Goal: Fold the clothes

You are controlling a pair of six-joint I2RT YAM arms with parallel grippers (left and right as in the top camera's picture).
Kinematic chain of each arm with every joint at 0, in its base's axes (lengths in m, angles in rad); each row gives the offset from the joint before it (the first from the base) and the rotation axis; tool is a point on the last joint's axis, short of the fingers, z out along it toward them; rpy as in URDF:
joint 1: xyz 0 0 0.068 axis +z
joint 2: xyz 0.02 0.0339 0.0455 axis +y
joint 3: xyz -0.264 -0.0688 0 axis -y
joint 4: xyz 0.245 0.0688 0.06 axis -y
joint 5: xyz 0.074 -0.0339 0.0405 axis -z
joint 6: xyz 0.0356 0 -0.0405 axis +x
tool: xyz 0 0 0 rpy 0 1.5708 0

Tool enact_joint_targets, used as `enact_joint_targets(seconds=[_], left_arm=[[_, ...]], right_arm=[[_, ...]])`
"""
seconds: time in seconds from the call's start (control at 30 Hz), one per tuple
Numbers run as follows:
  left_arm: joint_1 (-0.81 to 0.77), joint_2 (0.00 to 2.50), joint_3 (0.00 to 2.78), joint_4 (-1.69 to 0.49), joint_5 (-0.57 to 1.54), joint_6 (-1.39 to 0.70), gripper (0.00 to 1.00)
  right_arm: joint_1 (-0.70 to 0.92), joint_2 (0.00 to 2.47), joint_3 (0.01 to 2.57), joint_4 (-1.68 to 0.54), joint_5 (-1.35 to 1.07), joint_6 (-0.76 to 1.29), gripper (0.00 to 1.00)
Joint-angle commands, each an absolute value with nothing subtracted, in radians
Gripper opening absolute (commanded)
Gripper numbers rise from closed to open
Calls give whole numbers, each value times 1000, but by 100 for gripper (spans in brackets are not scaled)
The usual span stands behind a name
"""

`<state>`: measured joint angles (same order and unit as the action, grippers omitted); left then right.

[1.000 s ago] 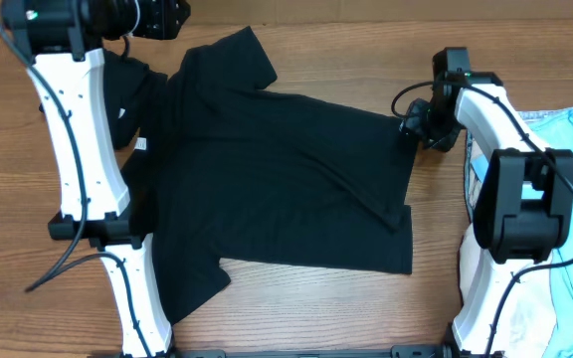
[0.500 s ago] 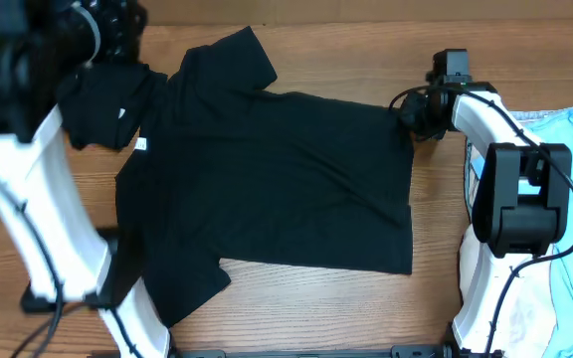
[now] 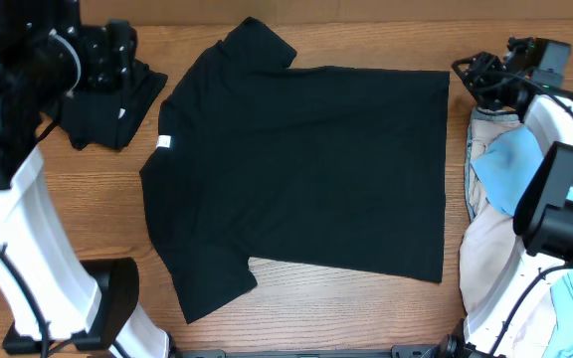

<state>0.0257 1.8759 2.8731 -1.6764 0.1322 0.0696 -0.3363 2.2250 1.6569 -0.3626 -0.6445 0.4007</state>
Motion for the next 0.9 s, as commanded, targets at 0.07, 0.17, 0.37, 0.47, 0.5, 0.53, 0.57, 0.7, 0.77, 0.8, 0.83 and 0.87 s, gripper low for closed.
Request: enact_joint_targets(seconds=[0.07, 0.17, 0.37, 0.47, 0.5, 0.53, 0.57, 0.7, 0.77, 0.8, 0.83, 0.87], left_arm=[[26, 1837, 2875, -1665, -18, 40, 82], [27, 1815, 2875, -1682, -175, -41, 87], [52, 1802, 2872, -1689, -287, -214, 97], [64, 1808, 2831, -1689, -288, -219, 100], [73, 1810, 2798, -1689, -287, -242, 99], [84, 1810, 2764, -1689, -287, -276, 98], [97, 1810, 2727, -1689, -272, -304, 97], [164, 1811, 2568, -1689, -125, -322, 95], [196, 1811, 2487, -1687, -99, -322, 95], [206, 1811, 2447, -1686, -97, -322, 95], [212, 1811, 2407, -1682, -90, -321, 94], [216, 1811, 2365, -1678, -87, -313, 94]], right_arm=[[-349, 2063, 1686, -465, -742, 245, 60], [-349, 1955, 1686, -563, -742, 231, 60], [-347, 1737, 1686, -780, -736, 231, 60], [-347, 1660, 1686, -908, -731, 230, 60], [-347, 1642, 1686, -957, -726, 231, 59], [-347, 1628, 1686, -1007, -722, 231, 60], [-347, 1619, 1686, -1067, -707, 231, 60], [-340, 1620, 1671, -1250, -626, 231, 61], [-329, 1621, 1643, -1291, -559, 230, 61], [-323, 1623, 1629, -1305, -526, 231, 61], [-314, 1626, 1615, -1317, -502, 231, 61], [-305, 1628, 1598, -1327, -487, 230, 61]])
